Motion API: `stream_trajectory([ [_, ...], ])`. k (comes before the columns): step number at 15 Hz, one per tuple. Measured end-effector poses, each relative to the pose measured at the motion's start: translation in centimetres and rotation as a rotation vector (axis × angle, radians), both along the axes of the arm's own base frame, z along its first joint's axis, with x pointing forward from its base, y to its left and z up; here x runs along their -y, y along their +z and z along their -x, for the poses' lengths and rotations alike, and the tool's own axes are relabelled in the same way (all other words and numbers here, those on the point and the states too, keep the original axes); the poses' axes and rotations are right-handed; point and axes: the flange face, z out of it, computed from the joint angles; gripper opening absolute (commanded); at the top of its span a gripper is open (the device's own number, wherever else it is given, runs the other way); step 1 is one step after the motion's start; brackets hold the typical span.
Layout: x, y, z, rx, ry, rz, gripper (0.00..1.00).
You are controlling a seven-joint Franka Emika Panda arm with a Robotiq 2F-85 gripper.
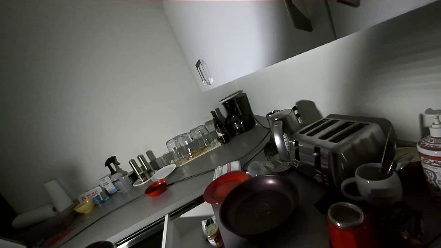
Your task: Close the drawer
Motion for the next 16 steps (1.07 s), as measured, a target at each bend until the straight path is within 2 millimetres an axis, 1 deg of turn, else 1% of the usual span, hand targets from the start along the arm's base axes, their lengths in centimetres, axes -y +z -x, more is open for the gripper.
stream_trajectory([
  [4,0.6,-2.7,0.1,0.005,-0.053,0.057,1.0],
  [8,1.2,-4.2,-0.2,0.012,-0.107,0.09,1.0],
  [11,1.5,-4.3,-0.6,0.02,-0.154,0.095,1.0],
  [16,2.5,-3.4,-2.2,0.084,-0.217,0.117,1.0],
])
